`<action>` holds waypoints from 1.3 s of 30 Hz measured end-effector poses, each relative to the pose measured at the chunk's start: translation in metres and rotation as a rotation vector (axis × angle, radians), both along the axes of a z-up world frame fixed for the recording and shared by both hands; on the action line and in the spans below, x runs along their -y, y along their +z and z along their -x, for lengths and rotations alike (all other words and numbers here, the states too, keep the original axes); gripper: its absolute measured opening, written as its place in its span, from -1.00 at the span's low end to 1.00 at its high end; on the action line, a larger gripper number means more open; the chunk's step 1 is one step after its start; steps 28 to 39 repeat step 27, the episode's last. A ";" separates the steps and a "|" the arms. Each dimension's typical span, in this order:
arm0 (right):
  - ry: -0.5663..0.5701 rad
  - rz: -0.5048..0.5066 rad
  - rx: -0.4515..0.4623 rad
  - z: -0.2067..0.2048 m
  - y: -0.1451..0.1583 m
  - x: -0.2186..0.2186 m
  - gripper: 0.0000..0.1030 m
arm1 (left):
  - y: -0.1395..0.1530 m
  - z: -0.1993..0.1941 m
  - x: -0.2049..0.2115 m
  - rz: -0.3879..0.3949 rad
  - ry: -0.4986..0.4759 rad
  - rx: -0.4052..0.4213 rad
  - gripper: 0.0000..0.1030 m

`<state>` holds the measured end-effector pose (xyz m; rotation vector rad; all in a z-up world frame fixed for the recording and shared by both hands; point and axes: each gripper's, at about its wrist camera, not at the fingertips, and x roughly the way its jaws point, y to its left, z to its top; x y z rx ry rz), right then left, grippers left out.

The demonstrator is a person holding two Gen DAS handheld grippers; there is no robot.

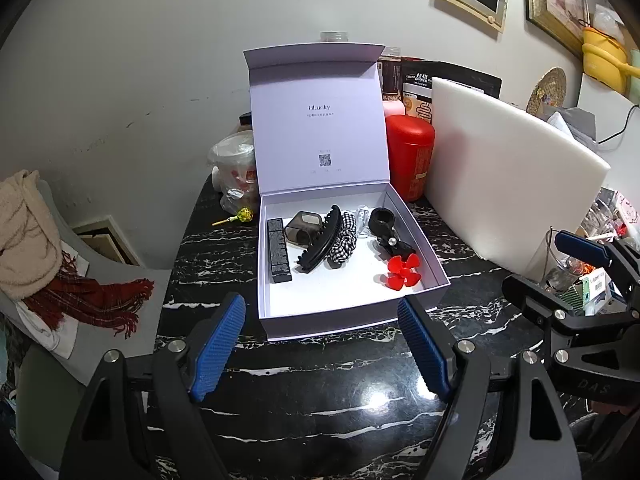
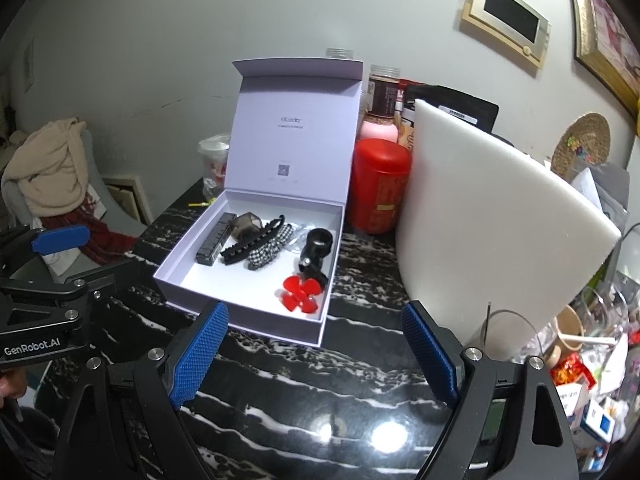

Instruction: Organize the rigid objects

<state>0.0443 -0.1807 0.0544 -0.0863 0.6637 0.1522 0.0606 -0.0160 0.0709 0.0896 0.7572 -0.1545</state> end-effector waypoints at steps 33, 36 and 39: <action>-0.020 -0.010 -0.053 -0.011 -0.017 0.005 0.77 | -0.017 -0.012 0.003 -0.026 0.010 -0.049 0.53; -0.020 -0.010 -0.053 -0.011 -0.017 0.005 0.77 | -0.017 -0.012 0.003 -0.026 0.010 -0.049 0.53; -0.020 -0.010 -0.053 -0.011 -0.017 0.005 0.77 | -0.017 -0.012 0.003 -0.026 0.010 -0.049 0.53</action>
